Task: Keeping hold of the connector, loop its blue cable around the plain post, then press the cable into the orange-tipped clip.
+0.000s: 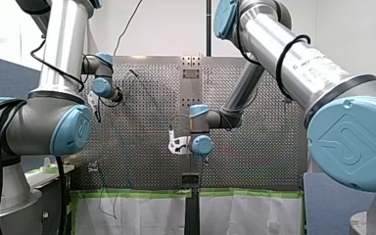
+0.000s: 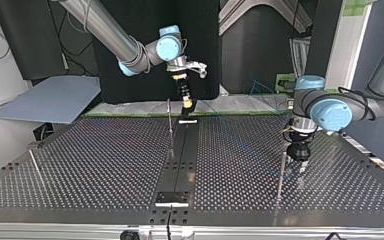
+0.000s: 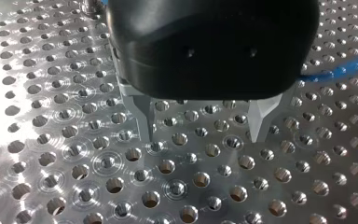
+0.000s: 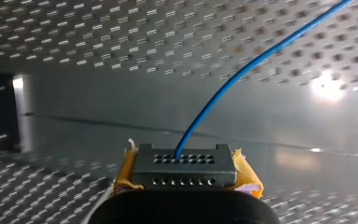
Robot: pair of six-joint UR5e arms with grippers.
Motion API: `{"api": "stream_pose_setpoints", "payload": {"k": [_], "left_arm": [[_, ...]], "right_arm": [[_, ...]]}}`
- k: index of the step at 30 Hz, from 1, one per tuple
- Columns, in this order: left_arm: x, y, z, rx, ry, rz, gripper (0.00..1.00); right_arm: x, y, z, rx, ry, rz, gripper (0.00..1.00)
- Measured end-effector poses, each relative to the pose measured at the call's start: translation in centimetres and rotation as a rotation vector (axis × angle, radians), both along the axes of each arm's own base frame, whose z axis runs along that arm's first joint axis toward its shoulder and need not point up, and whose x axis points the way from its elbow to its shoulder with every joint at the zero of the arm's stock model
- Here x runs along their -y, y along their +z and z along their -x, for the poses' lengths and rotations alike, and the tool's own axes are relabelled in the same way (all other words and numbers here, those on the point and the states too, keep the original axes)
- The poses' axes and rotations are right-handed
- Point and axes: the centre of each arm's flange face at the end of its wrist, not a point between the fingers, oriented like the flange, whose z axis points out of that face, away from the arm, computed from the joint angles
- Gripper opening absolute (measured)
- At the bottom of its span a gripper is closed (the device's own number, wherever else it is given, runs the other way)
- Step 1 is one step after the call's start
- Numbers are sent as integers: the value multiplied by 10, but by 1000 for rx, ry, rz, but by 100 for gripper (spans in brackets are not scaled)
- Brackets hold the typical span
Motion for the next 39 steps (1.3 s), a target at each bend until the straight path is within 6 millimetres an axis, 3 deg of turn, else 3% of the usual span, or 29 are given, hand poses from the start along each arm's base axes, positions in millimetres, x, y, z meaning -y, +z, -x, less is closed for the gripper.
{"api": "stream_pose_setpoints", "payload": {"k": [9, 22, 34, 39], "left_arm": [[1, 0, 0, -1, -1, 9, 100], [1, -1, 1, -10, 0, 13, 100], [3, -2, 2, -18, -2, 13, 100], [4, -2, 3, -21, -5, 13, 100]], "right_arm": [[-4, -60, 13, -3, -58, -24, 0], [16, -143, 54, 17, -171, -49, 0], [51, -213, 115, 7, -279, -53, 0], [50, -240, 132, -5, -301, -67, 0]]}}
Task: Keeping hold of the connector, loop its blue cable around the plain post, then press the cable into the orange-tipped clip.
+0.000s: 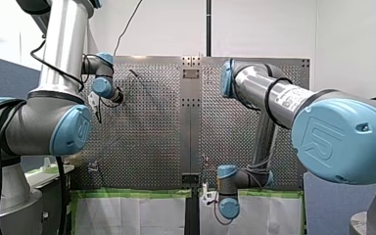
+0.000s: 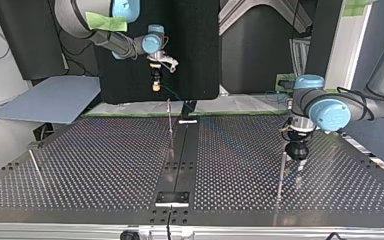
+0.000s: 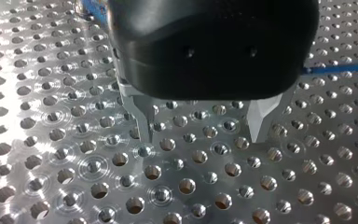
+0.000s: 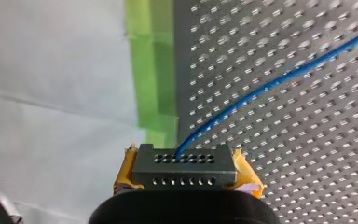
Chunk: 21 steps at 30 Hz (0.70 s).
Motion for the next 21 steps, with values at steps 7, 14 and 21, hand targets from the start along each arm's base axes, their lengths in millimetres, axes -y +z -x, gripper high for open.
{"api": "stream_pose_setpoints", "payload": {"k": [7, 14, 21], "left_arm": [[2, 0, 1, -3, -4, -1, 100], [4, 0, 1, -4, -7, 0, 100], [5, 0, 1, -4, -8, 0, 100]], "right_arm": [[-18, -40, 15, -38, 0, -46, 0], [-42, -81, 31, -92, 4, -101, 0], [-68, -111, 50, -127, 8, -149, 0]]}}
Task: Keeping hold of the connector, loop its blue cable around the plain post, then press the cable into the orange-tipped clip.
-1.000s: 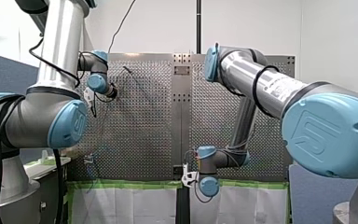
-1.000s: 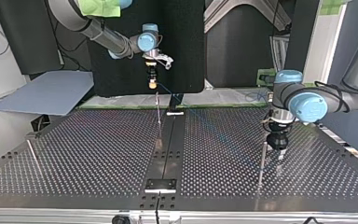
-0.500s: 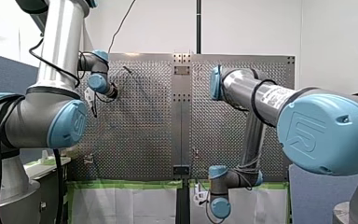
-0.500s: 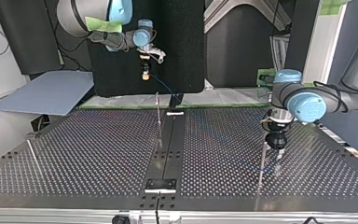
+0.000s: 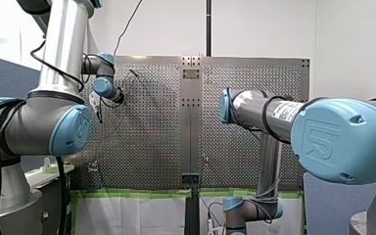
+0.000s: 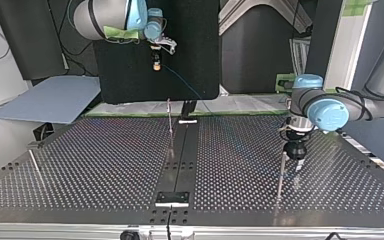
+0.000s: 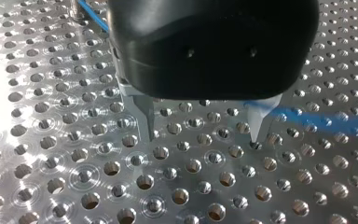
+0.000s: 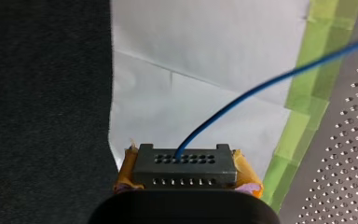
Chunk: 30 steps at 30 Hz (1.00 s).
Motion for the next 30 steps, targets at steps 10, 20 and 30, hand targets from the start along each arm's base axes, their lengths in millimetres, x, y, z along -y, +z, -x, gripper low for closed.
{"api": "stream_pose_setpoints", "payload": {"k": [10, 20, 30], "left_arm": [[0, 0, 0, 0, 0, 1, 100], [0, 0, 0, -2, 2, 1, 100], [0, -1, 1, -6, 14, 0, 100]], "right_arm": [[2, 34, 9, 58, -30, 55, 0], [-2, 78, 13, 80, -32, 94, 0], [-11, 115, 27, 73, -32, 73, 0]]}}
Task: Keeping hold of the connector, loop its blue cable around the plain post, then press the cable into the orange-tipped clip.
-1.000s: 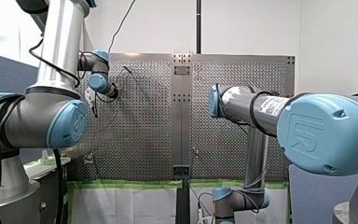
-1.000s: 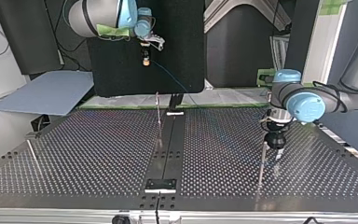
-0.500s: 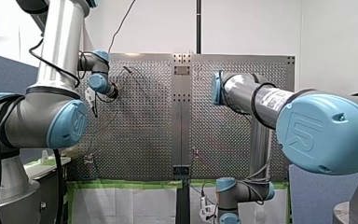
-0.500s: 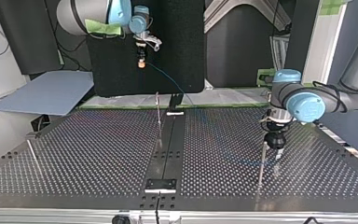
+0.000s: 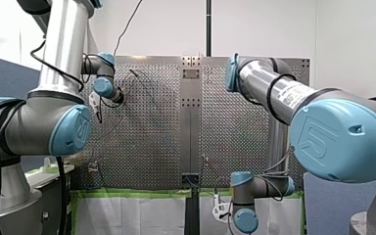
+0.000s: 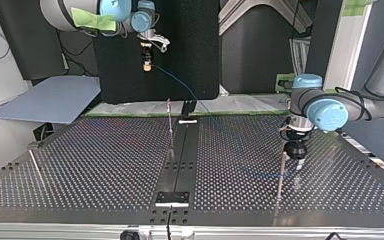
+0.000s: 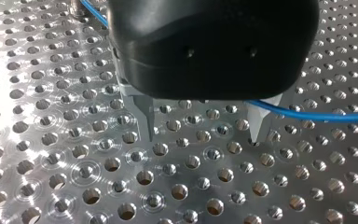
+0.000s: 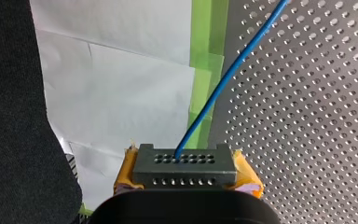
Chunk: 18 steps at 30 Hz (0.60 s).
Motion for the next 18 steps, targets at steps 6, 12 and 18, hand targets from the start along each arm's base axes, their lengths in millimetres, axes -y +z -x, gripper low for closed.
{"api": "stream_pose_setpoints", "payload": {"k": [6, 12, 18], "left_arm": [[1, 0, 1, -4, 0, 0, 100], [3, -1, 1, -10, -3, 1, 100], [5, -2, 3, -21, -3, 2, 100]], "right_arm": [[-4, 20, 8, -5, 9, -1, 0], [5, 47, 2, 21, 45, 33, 0], [17, 79, -6, 48, 77, 98, 0]]}}
